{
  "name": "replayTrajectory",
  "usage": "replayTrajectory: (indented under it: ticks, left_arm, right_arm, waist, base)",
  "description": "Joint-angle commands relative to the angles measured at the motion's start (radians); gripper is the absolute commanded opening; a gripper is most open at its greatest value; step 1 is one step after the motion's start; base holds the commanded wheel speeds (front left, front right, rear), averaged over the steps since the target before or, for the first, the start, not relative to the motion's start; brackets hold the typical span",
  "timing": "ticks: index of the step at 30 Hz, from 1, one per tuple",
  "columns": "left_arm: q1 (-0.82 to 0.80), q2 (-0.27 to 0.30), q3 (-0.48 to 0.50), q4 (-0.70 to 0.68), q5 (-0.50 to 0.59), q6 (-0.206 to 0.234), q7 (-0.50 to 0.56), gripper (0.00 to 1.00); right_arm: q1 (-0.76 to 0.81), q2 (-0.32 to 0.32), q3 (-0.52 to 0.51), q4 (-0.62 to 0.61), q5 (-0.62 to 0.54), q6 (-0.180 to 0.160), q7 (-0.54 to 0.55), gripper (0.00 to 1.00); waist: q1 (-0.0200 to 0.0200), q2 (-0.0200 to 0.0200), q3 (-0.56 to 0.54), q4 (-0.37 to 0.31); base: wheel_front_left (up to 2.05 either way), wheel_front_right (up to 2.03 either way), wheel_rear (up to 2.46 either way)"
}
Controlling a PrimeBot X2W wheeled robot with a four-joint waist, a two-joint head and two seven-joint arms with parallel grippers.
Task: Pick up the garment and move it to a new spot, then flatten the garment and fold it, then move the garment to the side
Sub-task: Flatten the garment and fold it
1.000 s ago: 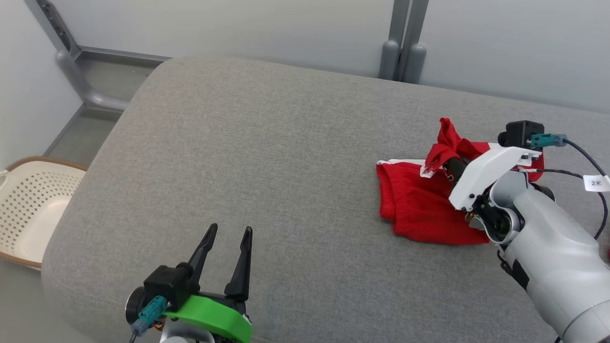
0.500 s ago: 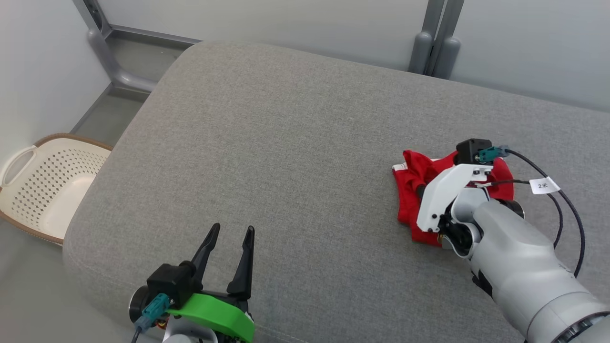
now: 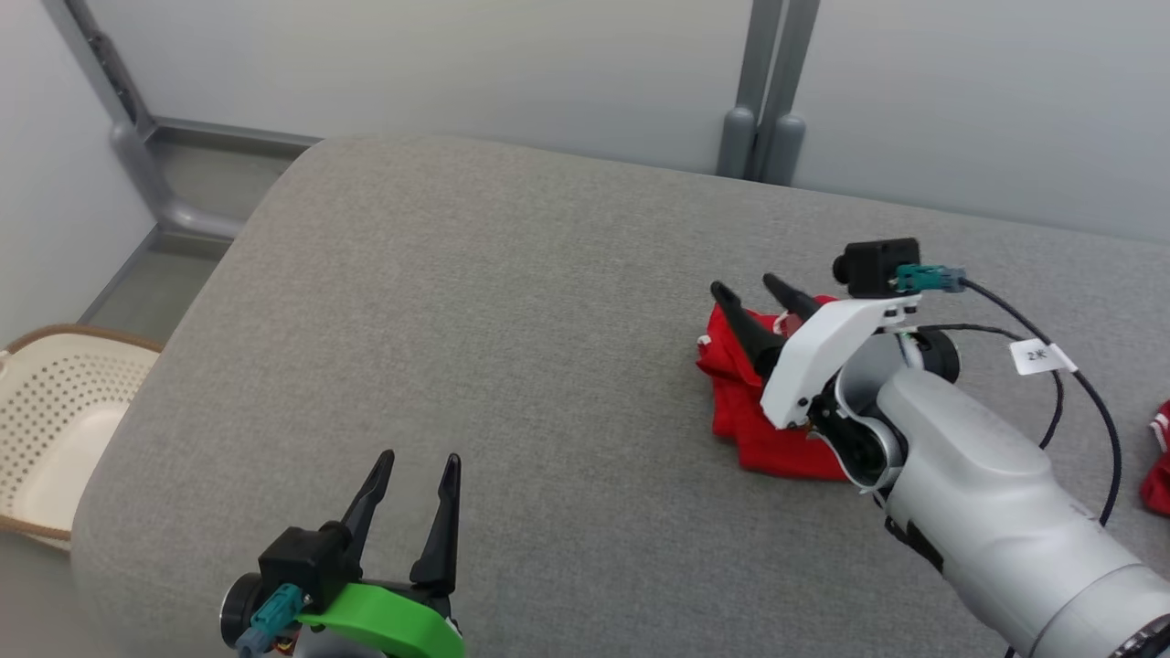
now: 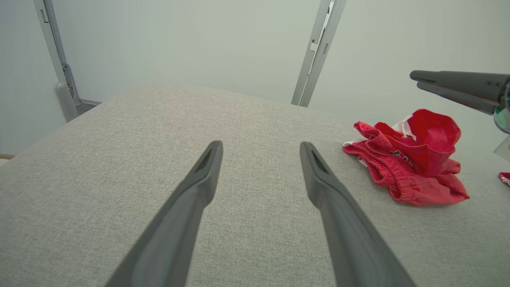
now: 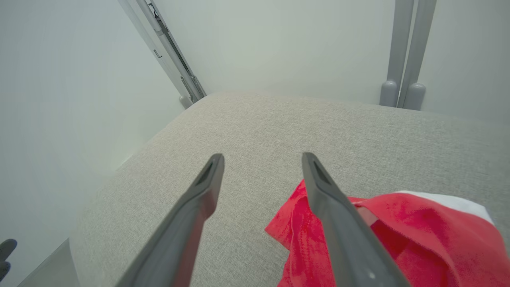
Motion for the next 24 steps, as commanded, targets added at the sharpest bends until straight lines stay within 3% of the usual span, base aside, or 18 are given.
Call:
replayTrajectory:
  ticks: [1, 6, 12, 17, 22, 23, 24]
  left_arm:
    - [0.018, 0.009, 0.005, -0.007, 0.003, 0.005, -0.001, 1.00]
    - [0.035, 0.012, 0.008, -0.028, -0.002, 0.015, -0.001, 1.00]
    - [0.047, 0.007, 0.010, -0.040, -0.004, 0.019, -0.001, 1.00]
    - [0.050, 0.008, 0.010, -0.044, -0.004, 0.015, -0.002, 1.00]
    - [0.036, 0.011, 0.002, -0.039, 0.000, 0.010, -0.001, 1.00]
    - [0.032, 0.010, -0.001, -0.039, 0.001, 0.009, 0.000, 1.00]
    - [0.031, 0.012, -0.002, -0.038, 0.000, 0.009, 0.001, 1.00]
  right_arm:
    - [0.015, -0.021, -0.003, -0.028, 0.014, 0.000, -0.026, 1.00]
    - [0.034, -0.145, -0.062, -0.122, -0.009, 0.000, -0.138, 1.00]
    - [0.116, -0.264, -0.264, -0.125, -0.105, 0.000, -0.182, 1.00]
    - [0.232, -0.245, -0.452, -0.146, -0.218, 0.000, -0.181, 1.00]
    - [0.282, -0.184, -0.513, -0.130, -0.289, 0.000, -0.181, 1.00]
    - [0.281, -0.172, -0.521, -0.119, -0.298, 0.000, -0.174, 0.80]
    - [0.277, -0.161, -0.519, -0.107, -0.305, 0.000, -0.158, 0.00]
  waist:
    - [0.0000, 0.0000, -0.039, -0.062]
    - [0.0000, 0.0000, -0.048, -0.122]
    - [0.0000, 0.0000, -0.051, -0.158]
    - [0.0000, 0.0000, -0.046, -0.161]
    - [0.0000, 0.0000, -0.037, -0.136]
    - [0.0000, 0.0000, -0.033, -0.125]
    - [0.0000, 0.0000, -0.030, -0.117]
  base:
    - [0.00, 0.00, 0.00]
    - [0.00, 0.00, 0.00]
    - [0.00, 0.00, 0.00]
    - [0.00, 0.00, 0.00]
    - [0.00, 0.00, 0.00]
    - [0.00, 0.00, 0.00]
    - [0.00, 0.00, 0.00]
